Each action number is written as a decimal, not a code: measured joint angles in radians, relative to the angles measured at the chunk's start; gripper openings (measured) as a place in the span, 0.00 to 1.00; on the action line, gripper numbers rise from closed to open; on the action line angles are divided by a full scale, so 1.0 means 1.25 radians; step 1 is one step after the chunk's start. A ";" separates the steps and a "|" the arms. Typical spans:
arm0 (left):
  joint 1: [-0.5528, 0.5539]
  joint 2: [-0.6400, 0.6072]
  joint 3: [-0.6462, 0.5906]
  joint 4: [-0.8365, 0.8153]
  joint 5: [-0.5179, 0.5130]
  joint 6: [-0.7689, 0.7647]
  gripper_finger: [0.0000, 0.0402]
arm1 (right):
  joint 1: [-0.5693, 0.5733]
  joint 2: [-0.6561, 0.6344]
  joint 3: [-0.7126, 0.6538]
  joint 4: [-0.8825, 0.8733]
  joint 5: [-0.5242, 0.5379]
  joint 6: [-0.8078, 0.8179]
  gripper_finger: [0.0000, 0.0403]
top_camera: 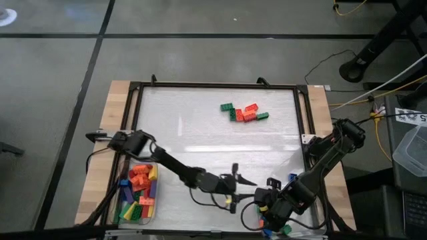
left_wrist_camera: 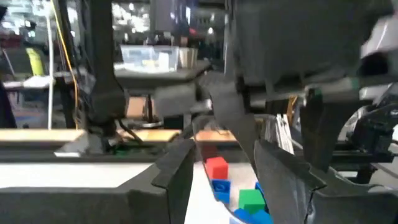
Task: Sort blocks by size
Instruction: Put the small green game piece into the right transparent bin
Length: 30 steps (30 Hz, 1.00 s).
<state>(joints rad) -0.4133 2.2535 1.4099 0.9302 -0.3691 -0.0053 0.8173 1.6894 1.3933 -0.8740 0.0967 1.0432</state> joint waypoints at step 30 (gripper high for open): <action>-0.006 0.117 0.181 -0.123 0.002 -0.060 0.39 | 0.000 -0.001 0.000 -0.062 -0.037 0.013 0.37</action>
<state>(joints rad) -0.4210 2.3993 1.6363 0.7768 -0.3660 -0.0797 0.8177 1.6878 1.3933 -0.9517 0.0506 1.0593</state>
